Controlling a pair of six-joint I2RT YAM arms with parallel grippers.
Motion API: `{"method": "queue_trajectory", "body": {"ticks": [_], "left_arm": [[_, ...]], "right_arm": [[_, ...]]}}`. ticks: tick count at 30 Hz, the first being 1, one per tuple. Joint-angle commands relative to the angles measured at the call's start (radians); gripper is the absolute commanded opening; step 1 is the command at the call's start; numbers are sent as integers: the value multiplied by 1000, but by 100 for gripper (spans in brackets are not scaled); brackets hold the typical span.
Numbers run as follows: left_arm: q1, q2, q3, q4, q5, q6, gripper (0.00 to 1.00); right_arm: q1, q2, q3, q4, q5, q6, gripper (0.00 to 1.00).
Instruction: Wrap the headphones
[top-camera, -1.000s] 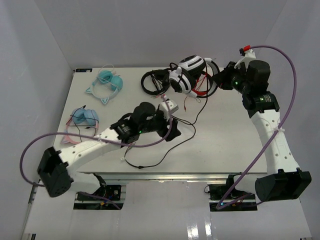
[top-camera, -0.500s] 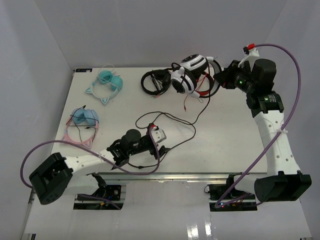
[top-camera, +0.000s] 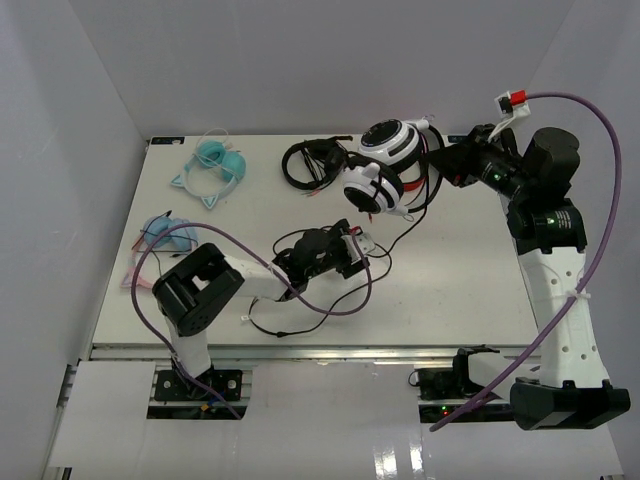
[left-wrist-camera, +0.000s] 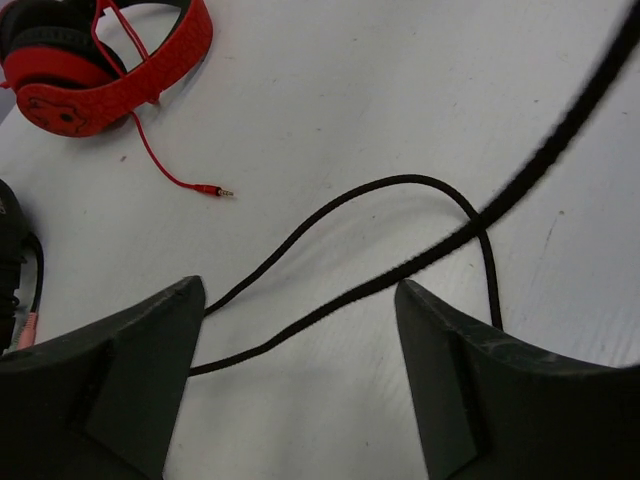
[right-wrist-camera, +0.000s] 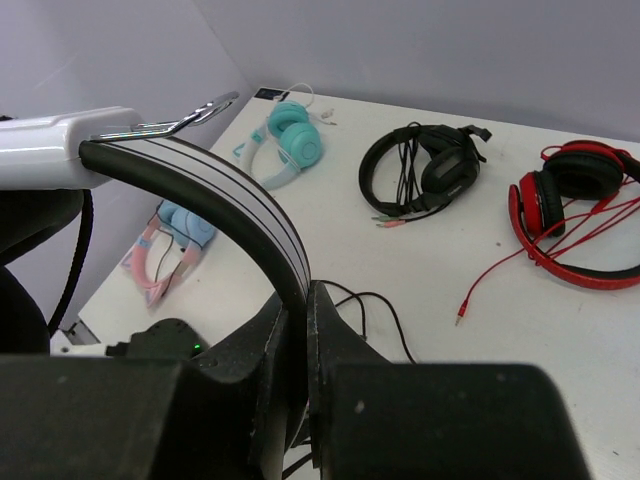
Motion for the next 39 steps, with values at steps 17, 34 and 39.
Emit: {"method": "queue_trajectory", "body": {"ticks": [17,34,39], "left_arm": [[-31,-337,-116,-143,368,-2,0],[163,-651,-358,-163,406,-20,0],[206,-655,-347,-144,463,-33,0]], "right_arm": [[-48,76,2,71,258,11,8],[-191,113,-3,115,-82,-140,8],[-211,113,-18,113,-103,-177,8]]}}
